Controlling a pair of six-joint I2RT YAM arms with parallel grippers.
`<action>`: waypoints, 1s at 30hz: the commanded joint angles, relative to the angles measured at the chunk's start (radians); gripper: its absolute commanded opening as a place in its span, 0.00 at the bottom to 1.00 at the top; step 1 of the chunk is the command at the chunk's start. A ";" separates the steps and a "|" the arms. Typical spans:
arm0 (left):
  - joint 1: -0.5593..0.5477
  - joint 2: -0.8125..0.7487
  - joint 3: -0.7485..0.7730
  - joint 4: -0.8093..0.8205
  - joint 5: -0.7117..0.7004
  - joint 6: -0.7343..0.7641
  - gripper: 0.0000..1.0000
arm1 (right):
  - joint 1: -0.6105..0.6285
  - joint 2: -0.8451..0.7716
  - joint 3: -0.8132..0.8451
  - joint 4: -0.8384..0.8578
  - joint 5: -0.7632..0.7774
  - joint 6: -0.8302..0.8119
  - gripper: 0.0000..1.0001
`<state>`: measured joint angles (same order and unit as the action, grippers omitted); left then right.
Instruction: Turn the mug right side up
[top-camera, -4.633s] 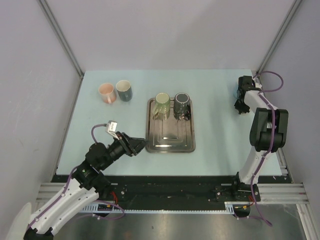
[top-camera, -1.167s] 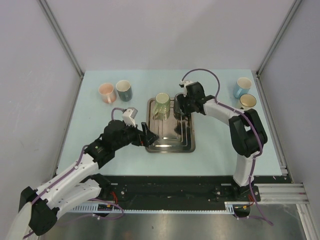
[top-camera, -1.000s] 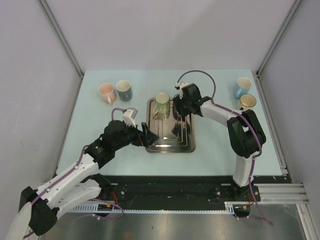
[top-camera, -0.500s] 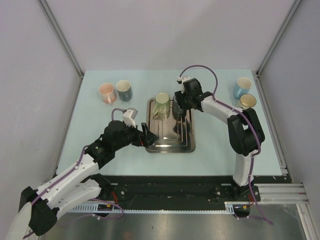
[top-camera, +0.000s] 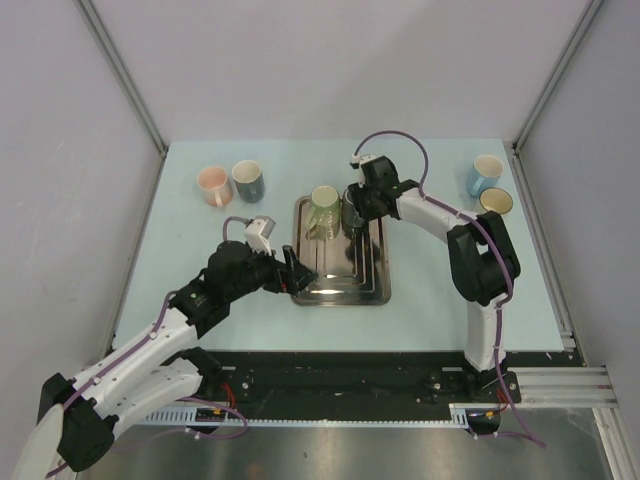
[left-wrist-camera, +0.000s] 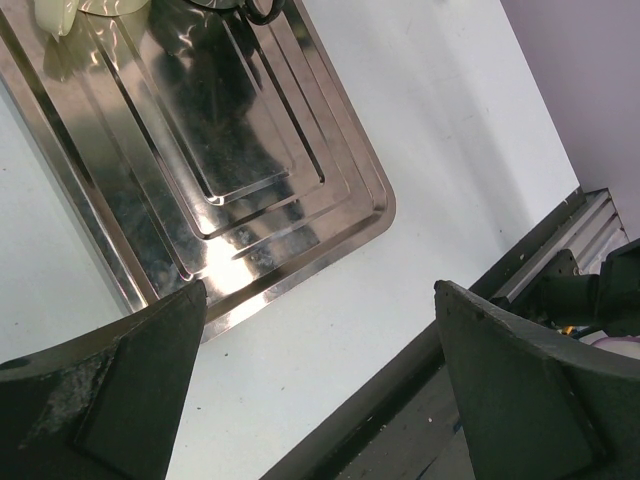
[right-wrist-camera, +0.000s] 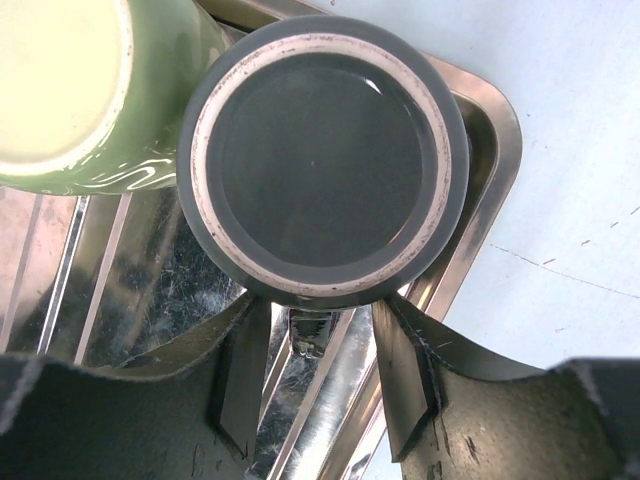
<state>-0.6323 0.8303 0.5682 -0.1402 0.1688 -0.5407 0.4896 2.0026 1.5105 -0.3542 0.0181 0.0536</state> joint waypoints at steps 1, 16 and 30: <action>0.003 -0.010 -0.010 0.030 0.015 0.010 1.00 | 0.000 0.021 0.047 0.000 0.002 0.011 0.46; 0.005 -0.016 -0.013 0.031 0.018 0.008 1.00 | 0.004 0.045 0.070 -0.026 0.014 0.015 0.31; 0.005 -0.026 -0.019 0.037 0.026 0.001 1.00 | 0.006 -0.005 0.040 -0.031 0.039 0.037 0.00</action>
<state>-0.6323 0.8288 0.5552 -0.1368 0.1692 -0.5411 0.4957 2.0327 1.5364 -0.4049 0.0181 0.0818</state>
